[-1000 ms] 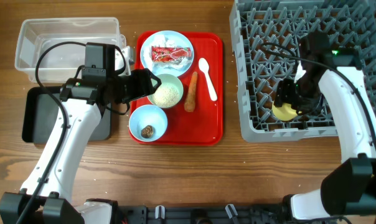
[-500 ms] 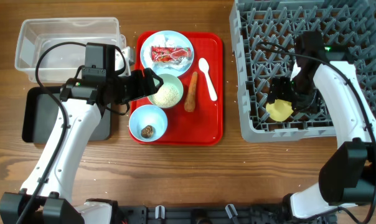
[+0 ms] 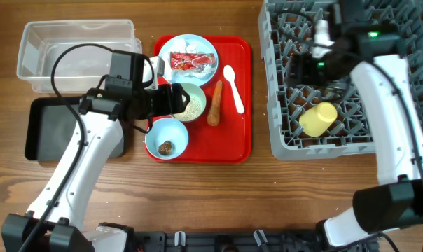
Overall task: Sort waste into correct bins and load items into the dishwasher rack
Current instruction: 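Grasp the green rice bowl with the left gripper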
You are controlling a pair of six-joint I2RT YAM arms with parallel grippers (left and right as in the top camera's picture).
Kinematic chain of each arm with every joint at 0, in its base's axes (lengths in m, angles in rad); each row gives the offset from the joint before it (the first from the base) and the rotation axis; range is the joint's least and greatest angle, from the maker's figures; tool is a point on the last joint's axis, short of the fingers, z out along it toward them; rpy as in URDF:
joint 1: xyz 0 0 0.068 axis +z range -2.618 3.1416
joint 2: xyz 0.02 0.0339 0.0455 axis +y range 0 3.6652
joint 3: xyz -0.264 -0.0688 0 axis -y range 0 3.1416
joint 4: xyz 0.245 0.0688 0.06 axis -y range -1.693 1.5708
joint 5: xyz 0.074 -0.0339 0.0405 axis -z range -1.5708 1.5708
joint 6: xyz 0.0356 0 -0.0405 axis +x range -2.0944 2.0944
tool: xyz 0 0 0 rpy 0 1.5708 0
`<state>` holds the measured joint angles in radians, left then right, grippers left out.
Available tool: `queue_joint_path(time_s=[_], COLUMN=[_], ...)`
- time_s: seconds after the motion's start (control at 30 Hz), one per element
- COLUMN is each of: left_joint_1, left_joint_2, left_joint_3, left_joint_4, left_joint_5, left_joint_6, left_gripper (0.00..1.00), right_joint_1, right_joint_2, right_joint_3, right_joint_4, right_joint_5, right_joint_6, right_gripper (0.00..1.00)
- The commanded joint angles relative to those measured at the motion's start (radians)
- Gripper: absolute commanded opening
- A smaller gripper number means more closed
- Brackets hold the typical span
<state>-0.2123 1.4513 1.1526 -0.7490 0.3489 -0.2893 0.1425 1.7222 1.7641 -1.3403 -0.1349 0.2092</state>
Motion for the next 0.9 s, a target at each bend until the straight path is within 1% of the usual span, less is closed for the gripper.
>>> queue_joint_path(time_s=[0.0, 0.1, 0.13, 0.23, 0.37, 0.4, 0.53, 0.67, 0.87], left_joint_1=[-0.009, -0.034, -0.052, -0.098, -0.140, -0.149, -0.157, -0.160, -0.161], left_joint_2=[0.002, 0.006, 0.010, 0.039, 0.099, 0.122, 0.171, 0.186, 0.186], left_joint_3=[0.011, 0.011, 0.011, 0.011, 0.011, 0.011, 0.011, 0.011, 0.011], left_joint_4=[0.000, 0.011, 0.011, 0.018, 0.037, 0.041, 0.056, 0.096, 0.142], left_joint_5=[-0.074, -0.095, -0.116, -0.177, -0.187, -0.192, -0.242, -0.243, -0.254], left_joint_6=[0.020, 0.037, 0.055, 0.054, 0.060, 0.081, 0.096, 0.209, 0.230], left_gripper=[0.85, 0.85, 0.85, 0.85, 0.85, 0.85, 0.84, 0.84, 0.83], right_joint_1=[0.106, 0.128, 0.127, 0.130, 0.143, 0.145, 0.158, 0.175, 0.175], right_joint_2=[-0.009, -0.009, -0.009, -0.009, -0.009, -0.008, 0.007, 0.039, 0.087], right_joint_3=[0.010, 0.010, 0.010, 0.010, 0.010, 0.010, 0.010, 0.009, 0.008], right_joint_4=[0.089, 0.138, 0.151, 0.176, 0.186, 0.190, 0.199, 0.199, 0.204], right_joint_5=[-0.045, -0.047, -0.054, -0.071, -0.070, -0.069, -0.069, -0.070, -0.069], right_joint_6=[0.060, 0.089, 0.094, 0.098, 0.097, 0.097, 0.097, 0.097, 0.097], right_gripper=[0.84, 0.84, 0.84, 0.83, 0.83, 0.83, 0.83, 0.82, 0.82])
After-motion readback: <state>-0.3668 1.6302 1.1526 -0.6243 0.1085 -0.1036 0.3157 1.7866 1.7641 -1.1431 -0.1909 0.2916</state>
